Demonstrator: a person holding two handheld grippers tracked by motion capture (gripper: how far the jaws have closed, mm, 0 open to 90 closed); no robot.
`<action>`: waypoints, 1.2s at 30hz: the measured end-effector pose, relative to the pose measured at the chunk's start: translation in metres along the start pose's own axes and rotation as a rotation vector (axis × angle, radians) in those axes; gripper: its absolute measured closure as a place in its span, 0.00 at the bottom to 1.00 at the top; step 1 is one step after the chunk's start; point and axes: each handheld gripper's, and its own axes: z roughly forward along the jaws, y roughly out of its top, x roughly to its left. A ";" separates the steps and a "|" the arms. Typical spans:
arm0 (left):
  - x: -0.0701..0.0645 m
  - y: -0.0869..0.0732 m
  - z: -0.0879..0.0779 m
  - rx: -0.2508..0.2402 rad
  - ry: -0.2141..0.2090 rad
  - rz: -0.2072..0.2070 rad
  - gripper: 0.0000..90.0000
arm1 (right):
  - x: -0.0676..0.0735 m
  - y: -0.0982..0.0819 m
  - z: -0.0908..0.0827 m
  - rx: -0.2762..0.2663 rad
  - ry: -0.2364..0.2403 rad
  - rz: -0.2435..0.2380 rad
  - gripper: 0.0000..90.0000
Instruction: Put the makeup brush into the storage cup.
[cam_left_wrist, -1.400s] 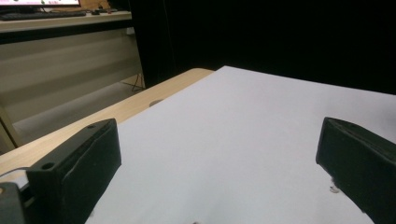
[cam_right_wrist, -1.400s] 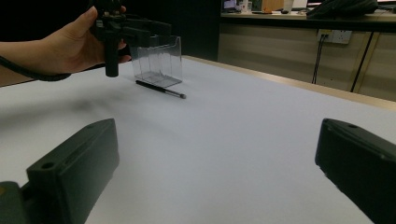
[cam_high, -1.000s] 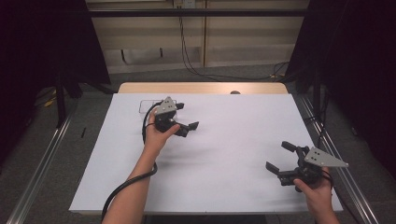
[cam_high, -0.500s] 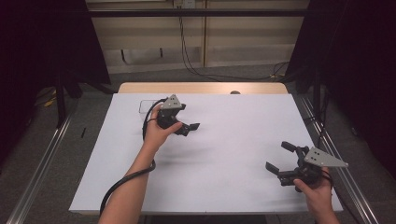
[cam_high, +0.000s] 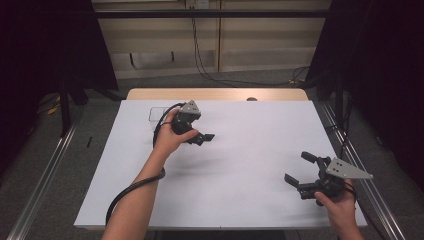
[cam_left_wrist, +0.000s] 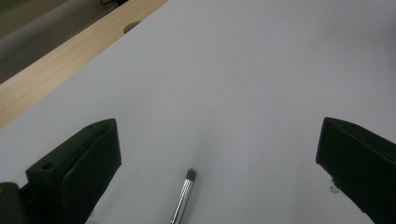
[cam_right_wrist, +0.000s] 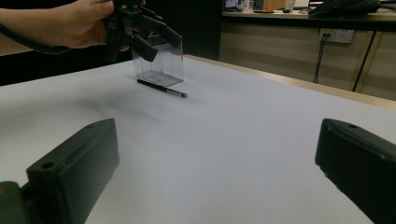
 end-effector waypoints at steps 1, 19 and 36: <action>0.000 0.001 0.001 0.007 -0.001 -0.002 0.00 | 0.000 0.000 0.000 0.000 0.001 0.001 0.00; 0.002 0.014 0.012 0.174 -0.047 0.025 0.00 | 0.000 0.000 0.001 0.004 0.004 -0.005 0.00; 0.003 0.019 0.024 0.316 -0.085 0.051 0.00 | 0.001 0.000 0.001 0.008 0.009 -0.009 0.00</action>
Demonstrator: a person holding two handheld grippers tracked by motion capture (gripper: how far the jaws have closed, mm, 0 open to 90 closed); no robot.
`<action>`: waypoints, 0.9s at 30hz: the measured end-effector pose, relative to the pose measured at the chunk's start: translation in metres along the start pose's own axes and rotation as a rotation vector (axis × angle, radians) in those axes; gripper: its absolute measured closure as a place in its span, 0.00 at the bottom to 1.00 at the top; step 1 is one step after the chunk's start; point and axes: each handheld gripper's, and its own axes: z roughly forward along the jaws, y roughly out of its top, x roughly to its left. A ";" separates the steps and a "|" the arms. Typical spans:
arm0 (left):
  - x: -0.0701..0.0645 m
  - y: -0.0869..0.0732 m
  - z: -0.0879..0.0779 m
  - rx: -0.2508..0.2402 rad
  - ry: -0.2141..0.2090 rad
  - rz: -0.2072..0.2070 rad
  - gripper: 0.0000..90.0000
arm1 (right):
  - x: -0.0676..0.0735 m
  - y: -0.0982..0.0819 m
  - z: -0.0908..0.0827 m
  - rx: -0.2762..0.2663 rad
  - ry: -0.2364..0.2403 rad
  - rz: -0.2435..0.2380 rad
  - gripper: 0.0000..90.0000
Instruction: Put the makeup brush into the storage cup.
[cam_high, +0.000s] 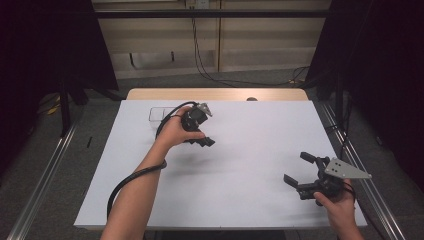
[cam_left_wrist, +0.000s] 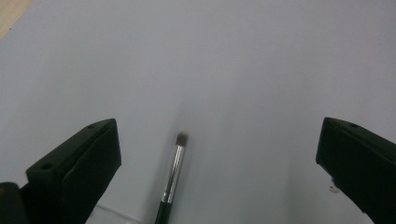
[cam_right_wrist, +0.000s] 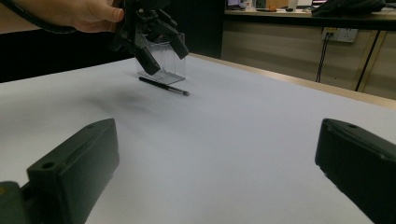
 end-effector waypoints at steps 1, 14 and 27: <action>0.000 0.000 0.001 0.007 -0.005 -0.001 0.00 | 0.000 0.000 0.000 -0.002 0.001 -0.002 0.00; 0.004 0.000 0.005 0.081 -0.021 0.012 0.00 | 0.000 0.000 0.000 -0.005 0.003 -0.002 0.00; 0.005 -0.002 0.013 0.144 -0.028 0.008 0.00 | -0.001 0.000 0.000 -0.005 0.005 0.000 0.00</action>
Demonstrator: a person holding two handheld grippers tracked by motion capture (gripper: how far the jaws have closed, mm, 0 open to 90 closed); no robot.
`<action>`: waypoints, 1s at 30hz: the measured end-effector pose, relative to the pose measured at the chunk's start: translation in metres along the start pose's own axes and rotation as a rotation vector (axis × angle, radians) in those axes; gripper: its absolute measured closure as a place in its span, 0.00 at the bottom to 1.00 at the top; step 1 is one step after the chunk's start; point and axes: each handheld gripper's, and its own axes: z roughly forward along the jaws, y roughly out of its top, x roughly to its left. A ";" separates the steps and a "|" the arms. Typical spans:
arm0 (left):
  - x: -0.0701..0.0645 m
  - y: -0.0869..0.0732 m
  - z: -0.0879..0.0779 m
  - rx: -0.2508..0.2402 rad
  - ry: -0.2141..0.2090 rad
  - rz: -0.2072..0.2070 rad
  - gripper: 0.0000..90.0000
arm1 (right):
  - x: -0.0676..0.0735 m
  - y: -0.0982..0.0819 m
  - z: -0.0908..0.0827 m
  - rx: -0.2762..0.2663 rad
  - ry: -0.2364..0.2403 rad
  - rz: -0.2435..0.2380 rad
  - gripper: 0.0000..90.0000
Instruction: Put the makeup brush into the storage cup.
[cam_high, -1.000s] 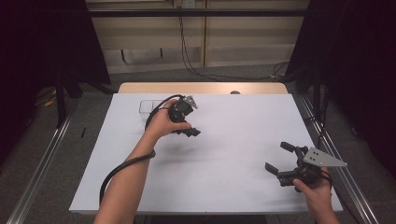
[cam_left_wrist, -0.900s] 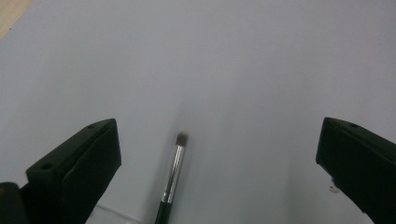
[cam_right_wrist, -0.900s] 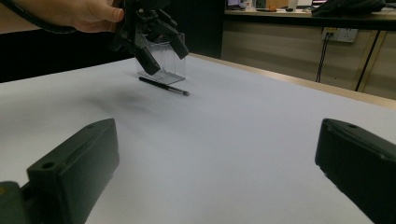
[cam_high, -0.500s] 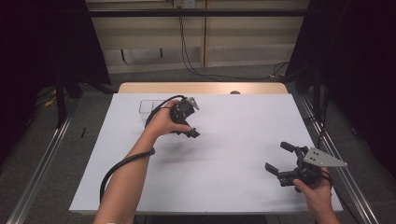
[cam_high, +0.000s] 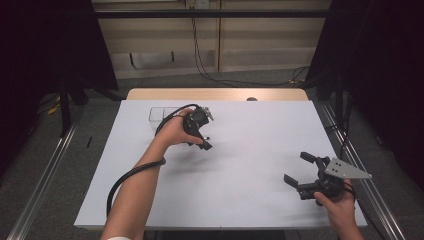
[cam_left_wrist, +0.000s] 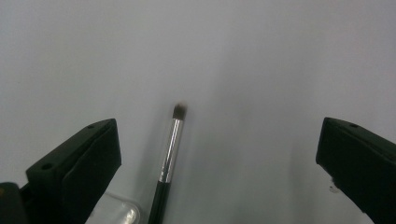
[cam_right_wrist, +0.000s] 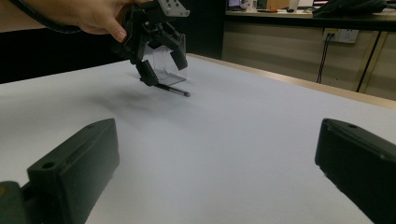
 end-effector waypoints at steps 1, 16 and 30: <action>0.000 0.001 0.000 0.011 0.000 0.005 0.00 | 0.000 0.000 0.000 0.000 0.000 0.000 0.00; 0.001 0.002 0.000 0.071 0.012 0.038 0.14 | 0.000 0.000 0.000 -0.002 0.001 0.001 0.00; 0.000 0.004 0.006 0.093 0.002 0.090 0.30 | 0.000 0.000 0.000 0.001 0.002 -0.002 0.00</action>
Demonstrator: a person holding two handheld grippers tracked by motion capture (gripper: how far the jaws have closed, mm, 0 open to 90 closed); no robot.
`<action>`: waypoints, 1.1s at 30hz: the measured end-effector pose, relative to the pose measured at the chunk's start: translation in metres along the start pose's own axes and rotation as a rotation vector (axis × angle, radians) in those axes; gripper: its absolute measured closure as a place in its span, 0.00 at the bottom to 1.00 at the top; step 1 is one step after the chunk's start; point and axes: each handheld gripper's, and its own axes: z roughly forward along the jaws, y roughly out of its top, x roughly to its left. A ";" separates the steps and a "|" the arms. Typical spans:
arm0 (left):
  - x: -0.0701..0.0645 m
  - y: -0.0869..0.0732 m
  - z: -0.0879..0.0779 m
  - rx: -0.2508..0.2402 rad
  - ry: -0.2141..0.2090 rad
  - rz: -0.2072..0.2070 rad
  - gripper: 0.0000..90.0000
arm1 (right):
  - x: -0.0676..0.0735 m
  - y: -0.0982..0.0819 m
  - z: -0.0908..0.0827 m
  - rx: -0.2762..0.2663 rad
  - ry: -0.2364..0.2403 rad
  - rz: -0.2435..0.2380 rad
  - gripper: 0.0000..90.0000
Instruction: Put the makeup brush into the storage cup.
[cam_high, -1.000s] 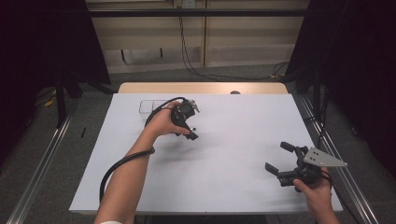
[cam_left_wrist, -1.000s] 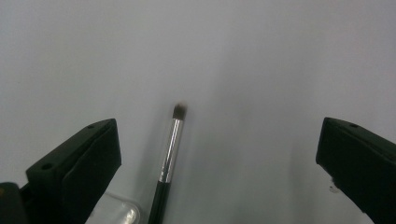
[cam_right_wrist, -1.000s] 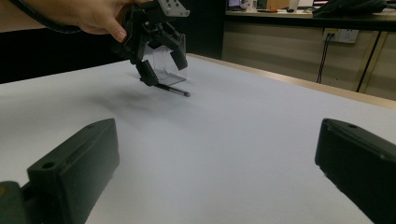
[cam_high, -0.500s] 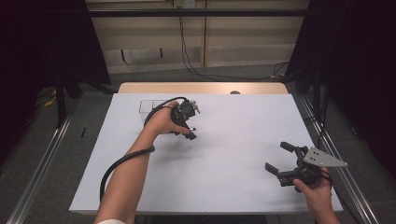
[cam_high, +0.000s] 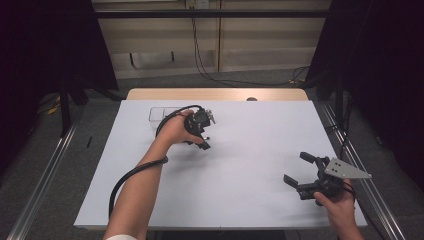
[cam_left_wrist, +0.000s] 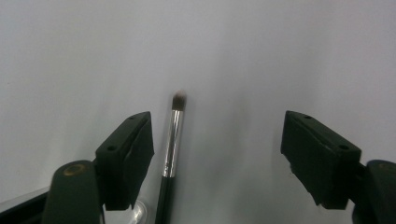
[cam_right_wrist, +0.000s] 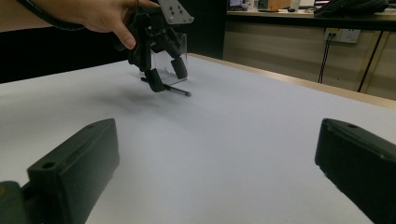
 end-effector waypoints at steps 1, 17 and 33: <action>0.000 0.000 0.001 -0.002 0.004 0.000 0.31 | 0.000 0.000 0.000 0.000 0.001 0.000 0.00; -0.001 0.002 0.011 0.029 0.026 0.023 0.40 | 0.001 0.000 0.001 0.003 0.005 -0.003 0.00; 0.002 0.003 0.016 0.089 0.016 0.036 0.57 | 0.000 0.000 0.000 0.002 0.003 -0.003 0.00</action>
